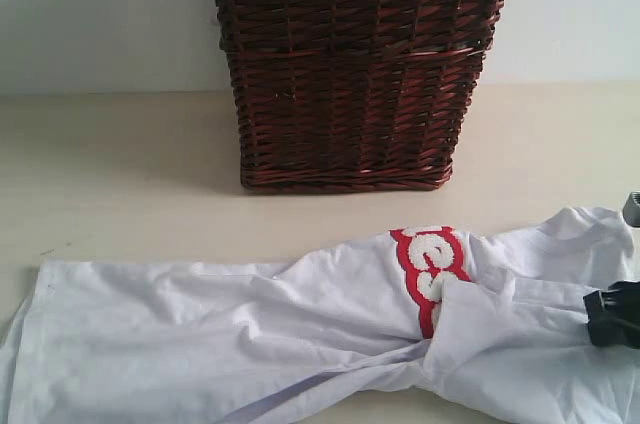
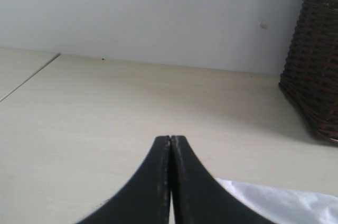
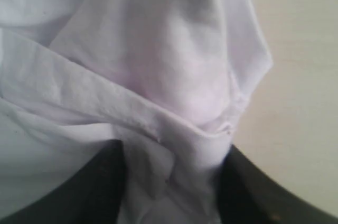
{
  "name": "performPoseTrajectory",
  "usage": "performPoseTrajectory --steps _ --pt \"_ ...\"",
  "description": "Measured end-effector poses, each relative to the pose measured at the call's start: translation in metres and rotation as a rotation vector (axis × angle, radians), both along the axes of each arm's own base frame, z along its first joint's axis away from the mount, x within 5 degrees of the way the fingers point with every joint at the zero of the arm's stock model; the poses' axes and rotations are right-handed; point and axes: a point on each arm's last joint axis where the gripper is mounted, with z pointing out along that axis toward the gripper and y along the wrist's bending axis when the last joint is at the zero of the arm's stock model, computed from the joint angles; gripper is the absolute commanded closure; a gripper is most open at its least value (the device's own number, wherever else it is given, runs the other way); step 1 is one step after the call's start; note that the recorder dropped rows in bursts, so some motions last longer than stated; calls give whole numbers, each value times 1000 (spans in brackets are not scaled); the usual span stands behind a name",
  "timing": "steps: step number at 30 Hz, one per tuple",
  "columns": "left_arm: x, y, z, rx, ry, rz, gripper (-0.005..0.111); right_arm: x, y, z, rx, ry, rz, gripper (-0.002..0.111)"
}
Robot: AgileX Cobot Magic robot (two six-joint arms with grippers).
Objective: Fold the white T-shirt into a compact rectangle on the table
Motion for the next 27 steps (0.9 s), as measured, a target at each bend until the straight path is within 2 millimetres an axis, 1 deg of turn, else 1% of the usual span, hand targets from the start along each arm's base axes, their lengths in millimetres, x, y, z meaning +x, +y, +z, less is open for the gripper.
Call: performPoseTrajectory --steps 1,2,8,10,12,15,17,18,27 --pt "0 0 0 0 0 0 107 0 0 0 6 0 -8 80" --pt "0 0 0 0 0 0 107 1 0 0 12 -1 -20 82" --pt "0 0 0 0 0 0 107 1 0 0 17 -2 -26 82" --pt "0 0 0 0 0 0 107 1 0 0 18 -2 -29 85" --pt "0 0 0 0 0 0 107 1 0 0 19 -2 -31 89" --pt "0 0 0 0 0 0 107 1 0 0 19 -2 -31 98" --pt "0 0 0 0 0 0 107 1 0 0 20 -3 -33 106" --pt "0 0 0 0 0 0 107 1 0 0 21 -3 -34 108" --pt "0 0 0 0 0 0 107 1 0 0 19 -4 -35 108"
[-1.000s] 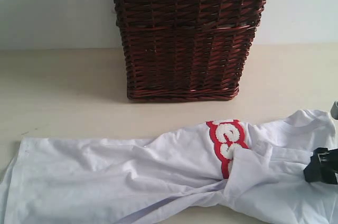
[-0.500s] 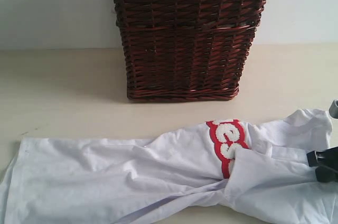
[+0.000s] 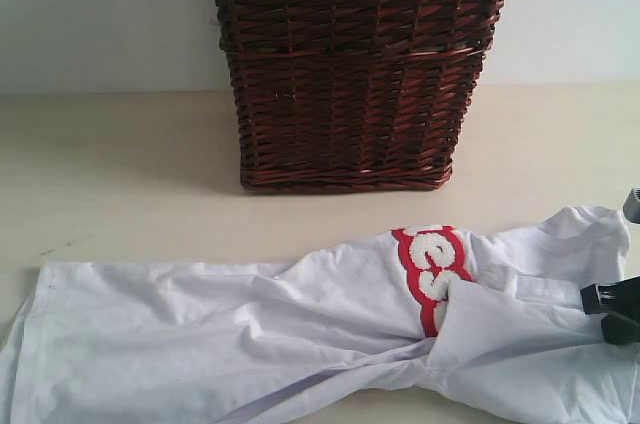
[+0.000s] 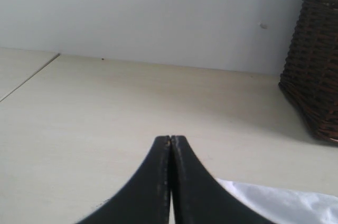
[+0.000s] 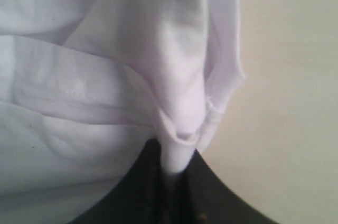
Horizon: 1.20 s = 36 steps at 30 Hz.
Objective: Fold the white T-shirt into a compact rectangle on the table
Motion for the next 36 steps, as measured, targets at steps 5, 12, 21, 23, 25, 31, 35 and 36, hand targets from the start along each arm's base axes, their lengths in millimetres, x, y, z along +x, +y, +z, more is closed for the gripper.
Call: performPoseTrajectory --steps 5,12,21,23,25,31,35,36 --pt "0 0 0 0 0 0 107 0 0 0 0 0 0 108" --pt "0 0 0 0 0 0 107 0 0 0 0 0 0 108" --pt "0 0 0 0 0 0 107 0 0 0 0 0 0 108" --pt "0 0 0 0 0 0 107 0 0 0 0 0 0 108" --pt "0 0 0 0 0 0 107 0 0 0 0 0 0 108" --pt "0 0 0 0 0 0 107 1 -1 0 -9 -6 -5 108" --pt "0 0 0 0 0 0 107 4 -5 0 -54 -37 -27 108" --pt "0 0 0 0 0 0 107 4 -7 0 -70 -48 -28 108"
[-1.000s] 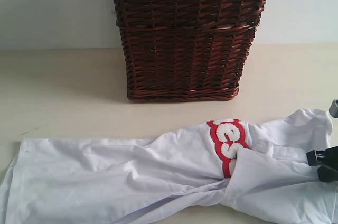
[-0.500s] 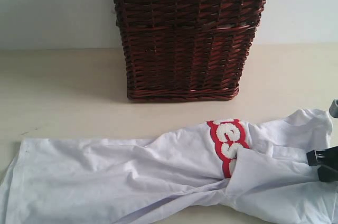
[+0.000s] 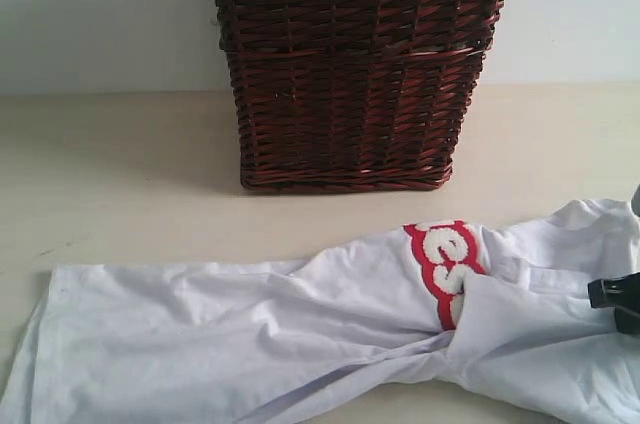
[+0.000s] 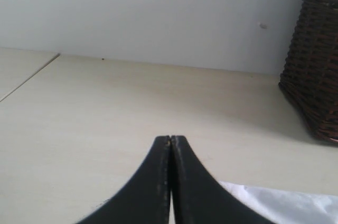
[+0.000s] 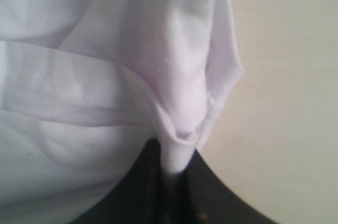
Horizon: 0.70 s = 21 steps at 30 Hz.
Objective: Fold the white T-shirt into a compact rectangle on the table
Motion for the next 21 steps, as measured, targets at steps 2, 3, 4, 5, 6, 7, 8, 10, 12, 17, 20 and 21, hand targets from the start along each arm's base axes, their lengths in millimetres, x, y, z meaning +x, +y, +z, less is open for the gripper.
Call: performPoseTrajectory --steps 2,3,4,5,6,7,8,10,12,17,20,21 --pt "0 0 0 0 0 0 107 0 0 0 -8 -3 9 108" --pt "0 0 0 0 0 0 107 0 0 0 -10 -4 14 108" --pt "0 0 0 0 0 0 107 0 0 0 -11 -4 16 108" --pt "0 0 0 0 0 0 107 0 0 0 -12 -5 18 108" --pt "0 0 0 0 0 0 107 0 0 0 -12 -5 20 108" --pt "0 0 0 0 0 0 107 0 0 0 -13 -5 21 108" --pt "0 0 0 0 0 0 107 0 0 0 -14 -6 24 108" --pt "0 0 0 0 0 0 107 0 0 0 -19 -7 36 108" --pt "0 0 0 0 0 0 107 0 0 2 -22 -17 40 108" --pt "0 0 0 0 0 0 107 0 -1 7 -30 -39 43 108" --pt "0 0 0 0 0 0 107 1 -2 7 -52 -49 67 108" --pt "0 0 0 0 0 0 107 1 -2 7 -58 -51 77 108"
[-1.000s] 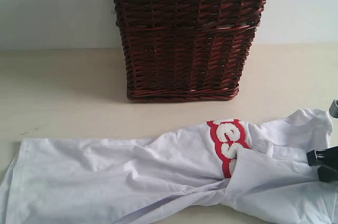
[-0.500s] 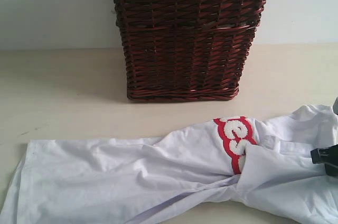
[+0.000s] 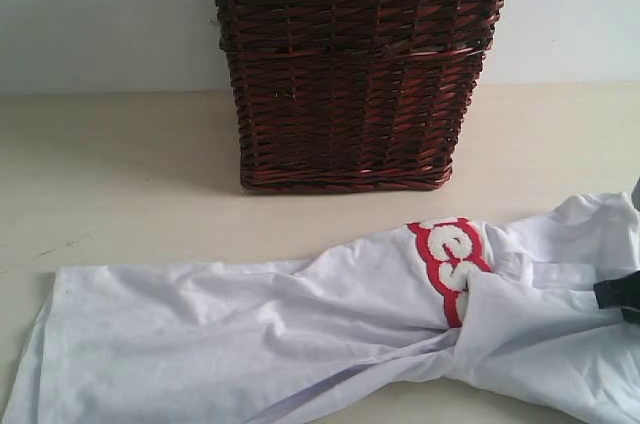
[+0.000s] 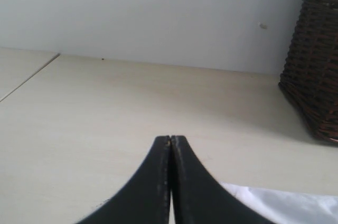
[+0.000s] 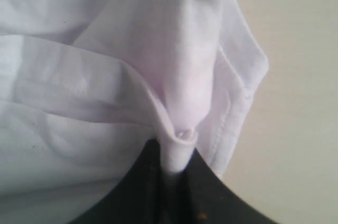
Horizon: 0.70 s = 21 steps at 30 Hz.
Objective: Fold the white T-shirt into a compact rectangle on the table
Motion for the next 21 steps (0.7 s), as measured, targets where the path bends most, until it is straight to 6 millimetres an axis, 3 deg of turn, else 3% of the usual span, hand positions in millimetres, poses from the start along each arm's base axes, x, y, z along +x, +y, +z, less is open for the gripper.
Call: performPoseTrajectory --steps 16,21 --pt "0 0 0 0 0 0 107 0 0 1 -47 -14 111 108" --pt "0 0 0 0 0 0 107 -2 -12 0 -38 -9 57 108"
